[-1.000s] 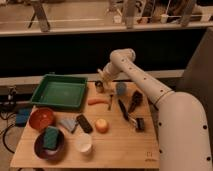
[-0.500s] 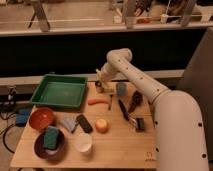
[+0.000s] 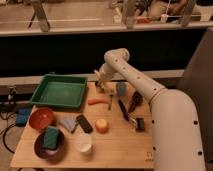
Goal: Place banana in metal cup
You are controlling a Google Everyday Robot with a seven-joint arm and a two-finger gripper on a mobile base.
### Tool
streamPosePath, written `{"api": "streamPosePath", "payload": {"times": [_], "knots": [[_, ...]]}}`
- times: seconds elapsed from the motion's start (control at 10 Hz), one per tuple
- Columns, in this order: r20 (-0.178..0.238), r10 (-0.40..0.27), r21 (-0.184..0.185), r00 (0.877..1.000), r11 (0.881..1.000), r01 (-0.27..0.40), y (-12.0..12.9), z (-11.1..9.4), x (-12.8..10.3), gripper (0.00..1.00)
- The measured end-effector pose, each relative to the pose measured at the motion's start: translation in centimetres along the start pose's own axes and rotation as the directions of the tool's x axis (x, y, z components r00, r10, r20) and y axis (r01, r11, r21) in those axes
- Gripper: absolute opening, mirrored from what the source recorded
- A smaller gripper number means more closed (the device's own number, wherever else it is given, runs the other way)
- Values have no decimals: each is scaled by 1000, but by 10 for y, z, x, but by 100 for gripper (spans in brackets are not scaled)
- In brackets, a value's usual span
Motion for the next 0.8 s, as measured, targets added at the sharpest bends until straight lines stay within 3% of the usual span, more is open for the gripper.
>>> {"api": "streamPosePath", "payload": {"times": [0.2, 0.8], "knots": [[9, -9, -2, 1000, 1000, 9, -2, 3, -1, 74], [18, -10, -8, 1000, 1000, 10, -7, 6, 1, 74]]}}
